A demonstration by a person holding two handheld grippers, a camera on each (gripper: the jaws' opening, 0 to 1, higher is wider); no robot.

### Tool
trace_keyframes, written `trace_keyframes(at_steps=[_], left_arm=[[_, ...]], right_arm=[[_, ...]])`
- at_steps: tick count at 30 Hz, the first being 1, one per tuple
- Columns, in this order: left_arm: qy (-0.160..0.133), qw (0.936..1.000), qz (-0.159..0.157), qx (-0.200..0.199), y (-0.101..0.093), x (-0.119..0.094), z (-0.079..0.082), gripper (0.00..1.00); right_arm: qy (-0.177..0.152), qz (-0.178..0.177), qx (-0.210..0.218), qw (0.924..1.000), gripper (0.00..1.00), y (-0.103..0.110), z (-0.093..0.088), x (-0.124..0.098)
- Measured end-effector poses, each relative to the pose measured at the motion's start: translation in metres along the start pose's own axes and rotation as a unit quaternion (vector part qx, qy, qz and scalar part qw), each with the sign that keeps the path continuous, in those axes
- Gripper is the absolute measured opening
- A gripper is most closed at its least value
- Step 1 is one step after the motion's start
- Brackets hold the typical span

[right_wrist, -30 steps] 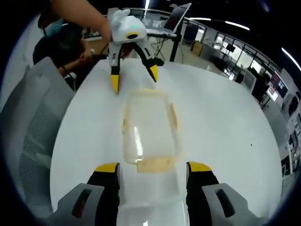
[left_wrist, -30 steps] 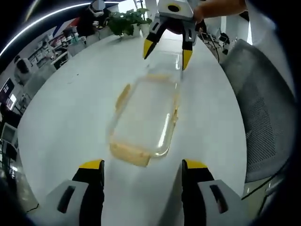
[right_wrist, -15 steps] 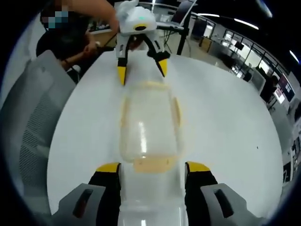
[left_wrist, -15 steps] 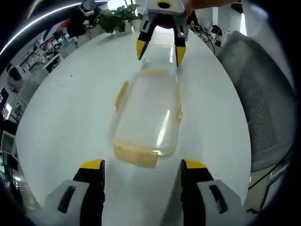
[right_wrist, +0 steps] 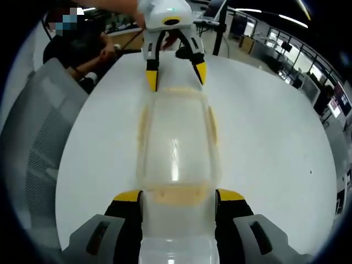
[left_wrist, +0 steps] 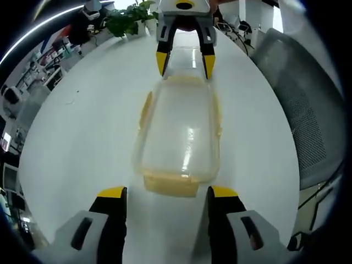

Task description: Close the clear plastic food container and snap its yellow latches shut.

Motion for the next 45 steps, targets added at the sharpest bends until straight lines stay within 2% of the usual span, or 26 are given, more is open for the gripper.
trace_keyframes(at_steps=[4,6,21,26,32,34,35,45], left_arm=[[0.003,0.9999,-0.012,0.003,0.002,0.002,0.000,0.57],[0.005,0.9996,-0.022,0.018,0.000,0.003,0.002,0.57],[0.010,0.9980,-0.058,0.023,0.003,0.009,0.006,0.51],[0.018,0.9967,-0.077,0.018,-0.002,0.009,0.005,0.45],[0.020,0.9962,-0.082,0.021,-0.004,0.009,0.005,0.42],[0.020,0.9960,-0.084,0.024,-0.005,0.008,0.005,0.40],[0.022,0.9960,-0.083,0.025,-0.006,0.008,0.005,0.39],[0.033,0.9968,-0.073,0.012,-0.008,0.008,0.005,0.38]], right_arm=[[0.010,0.008,0.009,0.9999,0.52,-0.001,-0.002,0.003],[0.016,0.010,0.012,0.9998,0.51,-0.002,-0.004,0.005],[0.029,0.030,0.013,0.9990,0.47,-0.002,-0.005,0.012],[0.035,0.031,0.011,0.9988,0.46,-0.002,-0.004,0.013],[0.039,0.032,0.011,0.9987,0.45,-0.001,-0.004,0.013],[0.047,0.033,0.011,0.9983,0.40,-0.001,-0.006,0.011],[0.042,0.029,0.022,0.9985,0.39,0.000,-0.005,0.012],[0.044,0.031,0.017,0.9984,0.39,0.000,-0.005,0.012]])
Point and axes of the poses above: the point that each gripper's makers call its tool centre point, and the gripper's own axes: x roughly forward along the fingers, y roughly to its left, z roughly out of its top, the point moved 3 cm from there along -x, roughly backward along the fingers, and after that the axes turned 5 degrees about -x, right-handed, at the moved point
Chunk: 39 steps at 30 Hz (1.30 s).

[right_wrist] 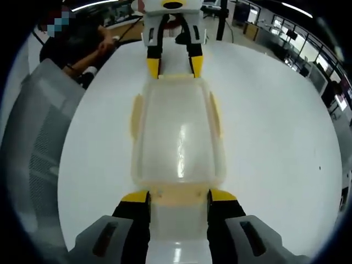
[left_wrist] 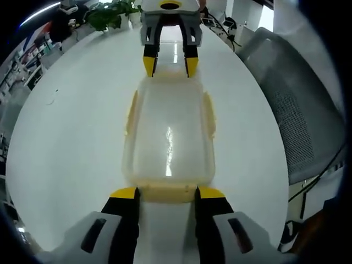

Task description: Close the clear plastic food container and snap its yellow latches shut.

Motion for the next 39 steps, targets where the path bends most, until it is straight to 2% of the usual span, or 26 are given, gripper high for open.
trace_keyframes(at_steps=[7,13,17,21,27,29,31,39], left_arm=[[0.004,0.9999,0.012,0.002,-0.001,-0.001,0.000,0.38],[0.005,1.0000,-0.004,0.006,0.000,0.001,0.001,0.39],[-0.009,0.9999,-0.006,0.001,0.000,0.000,0.000,0.39],[0.006,1.0000,-0.001,0.001,-0.002,0.001,0.002,0.38],[0.007,0.9999,0.006,-0.009,-0.002,0.000,0.001,0.38],[0.012,0.9997,0.006,-0.018,-0.004,0.001,0.002,0.38],[0.012,0.9998,0.009,-0.012,-0.006,0.001,0.005,0.38],[0.008,0.9998,0.012,-0.017,-0.003,-0.009,0.010,0.38]], right_arm=[[0.003,0.001,0.000,1.0000,0.39,0.000,0.000,0.000],[0.006,0.002,-0.001,1.0000,0.39,0.000,0.000,0.001],[0.005,0.002,-0.002,1.0000,0.39,0.000,0.000,0.000],[-0.002,0.002,-0.007,1.0000,0.38,-0.001,-0.001,0.000],[0.001,0.001,-0.010,0.9999,0.38,-0.001,0.000,0.000],[0.004,-0.009,-0.022,0.9997,0.38,-0.002,0.000,-0.002],[0.002,-0.001,-0.017,0.9999,0.38,0.000,-0.002,-0.005],[-0.015,-0.013,-0.025,0.9995,0.38,-0.003,0.002,-0.019]])
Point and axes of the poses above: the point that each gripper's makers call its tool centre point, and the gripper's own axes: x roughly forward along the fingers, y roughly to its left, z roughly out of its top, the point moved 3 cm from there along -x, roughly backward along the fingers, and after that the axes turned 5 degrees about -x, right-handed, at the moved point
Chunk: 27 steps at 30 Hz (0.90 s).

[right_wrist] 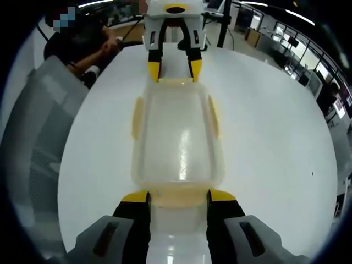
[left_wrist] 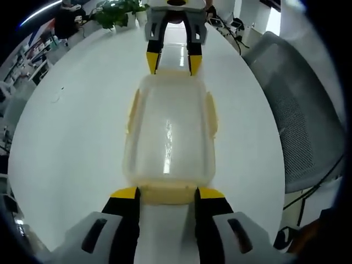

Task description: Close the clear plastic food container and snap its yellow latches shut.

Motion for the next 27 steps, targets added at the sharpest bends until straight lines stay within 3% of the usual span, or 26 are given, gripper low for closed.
trace_keyframes(at_steps=[11,27], left_arm=[[-0.004,0.9999,0.008,0.008,0.000,-0.022,0.016,0.38],[-0.001,0.9997,0.017,0.019,-0.004,-0.039,0.039,0.38]], right_arm=[[-0.018,-0.013,-0.001,0.9997,0.38,-0.002,0.004,-0.025],[-0.017,-0.024,-0.009,0.9995,0.38,0.000,0.003,-0.049]])
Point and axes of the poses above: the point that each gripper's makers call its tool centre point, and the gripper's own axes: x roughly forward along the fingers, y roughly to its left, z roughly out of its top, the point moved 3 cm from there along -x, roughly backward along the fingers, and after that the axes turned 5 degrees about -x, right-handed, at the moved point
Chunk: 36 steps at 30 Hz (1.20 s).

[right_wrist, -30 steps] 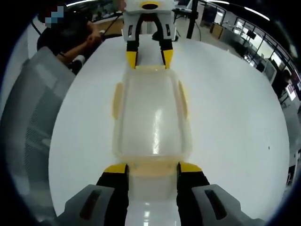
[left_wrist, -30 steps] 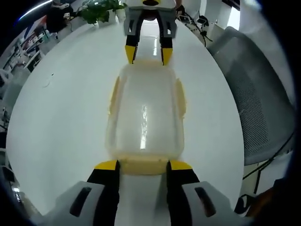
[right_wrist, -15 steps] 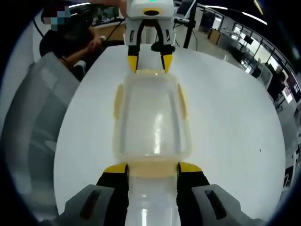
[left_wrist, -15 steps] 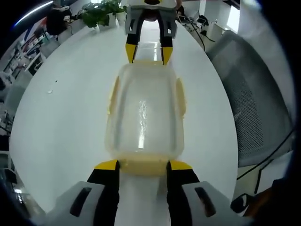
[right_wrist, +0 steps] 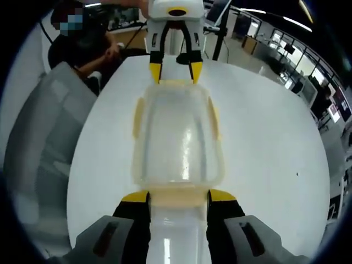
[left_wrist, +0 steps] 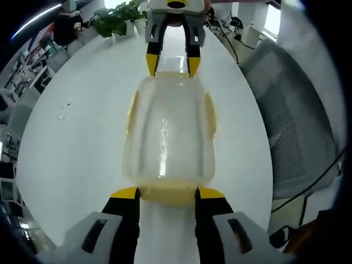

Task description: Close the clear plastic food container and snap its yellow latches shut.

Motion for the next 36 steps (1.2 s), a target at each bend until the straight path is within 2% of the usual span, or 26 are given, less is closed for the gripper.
trace_keyframes(at_steps=[14,36], left_arm=[[-0.011,0.9999,-0.001,0.004,-0.005,-0.004,0.027,0.38],[-0.026,0.9995,-0.013,0.012,-0.016,0.005,0.080,0.38]], right_arm=[[0.001,-0.001,0.000,1.0000,0.38,0.004,-0.013,-0.029],[0.016,-0.005,0.008,0.9998,0.38,0.012,-0.055,-0.060]])
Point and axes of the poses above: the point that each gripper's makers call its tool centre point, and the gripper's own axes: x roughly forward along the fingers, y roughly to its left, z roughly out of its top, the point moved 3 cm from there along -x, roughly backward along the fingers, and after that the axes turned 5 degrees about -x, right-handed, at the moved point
